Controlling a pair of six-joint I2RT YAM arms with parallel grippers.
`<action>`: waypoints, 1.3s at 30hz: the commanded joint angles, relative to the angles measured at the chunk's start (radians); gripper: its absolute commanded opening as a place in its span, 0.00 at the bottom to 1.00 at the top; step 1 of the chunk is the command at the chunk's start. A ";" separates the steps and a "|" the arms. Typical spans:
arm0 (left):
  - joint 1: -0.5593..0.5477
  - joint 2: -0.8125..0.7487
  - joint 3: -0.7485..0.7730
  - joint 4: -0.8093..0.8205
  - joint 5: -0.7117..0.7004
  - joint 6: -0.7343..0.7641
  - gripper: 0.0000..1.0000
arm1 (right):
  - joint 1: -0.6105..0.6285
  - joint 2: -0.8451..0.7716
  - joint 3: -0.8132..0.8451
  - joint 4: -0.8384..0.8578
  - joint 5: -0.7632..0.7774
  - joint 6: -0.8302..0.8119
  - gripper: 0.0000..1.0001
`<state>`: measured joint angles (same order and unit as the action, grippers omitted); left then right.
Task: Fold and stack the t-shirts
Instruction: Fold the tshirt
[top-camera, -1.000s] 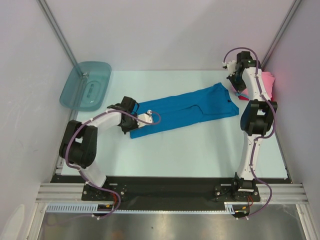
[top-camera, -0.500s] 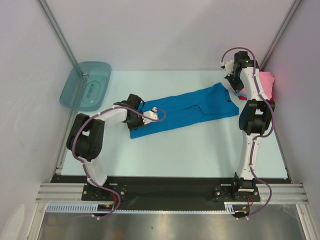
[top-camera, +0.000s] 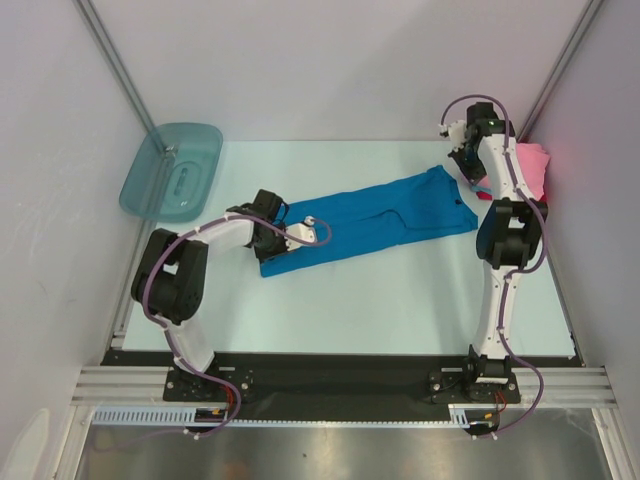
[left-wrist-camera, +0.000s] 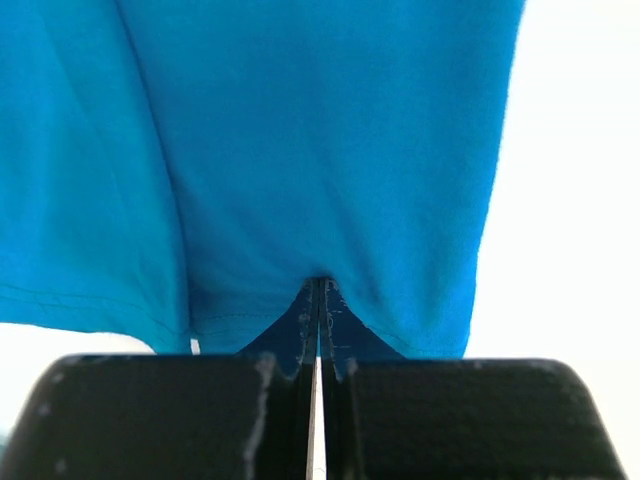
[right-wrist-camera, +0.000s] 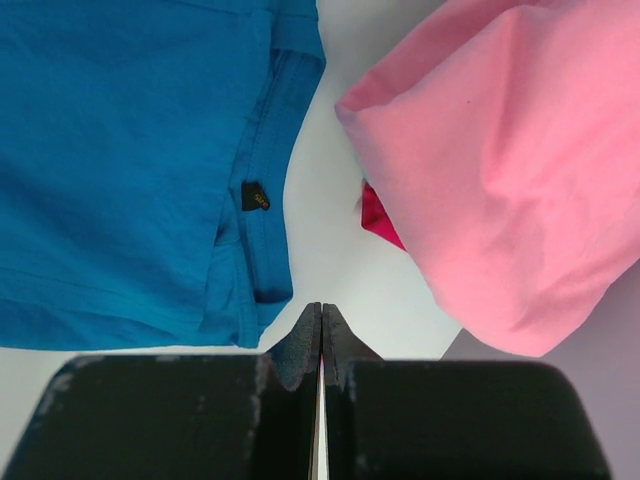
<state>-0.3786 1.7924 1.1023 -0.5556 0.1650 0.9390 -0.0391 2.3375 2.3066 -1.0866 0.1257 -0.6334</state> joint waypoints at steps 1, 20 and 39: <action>-0.023 0.056 -0.010 -0.208 0.062 0.021 0.00 | 0.021 0.003 0.062 0.007 0.014 -0.015 0.00; -0.215 0.001 -0.079 -0.403 0.064 0.142 0.00 | 0.111 0.051 0.099 -0.004 -0.193 0.130 0.00; -0.143 -0.028 -0.107 -0.323 -0.157 0.109 0.00 | 0.068 0.240 0.251 0.136 -0.144 0.221 0.00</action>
<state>-0.5720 1.7309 1.0435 -0.7898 0.1078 1.0550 0.0544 2.5900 2.5046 -0.9932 -0.0387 -0.4358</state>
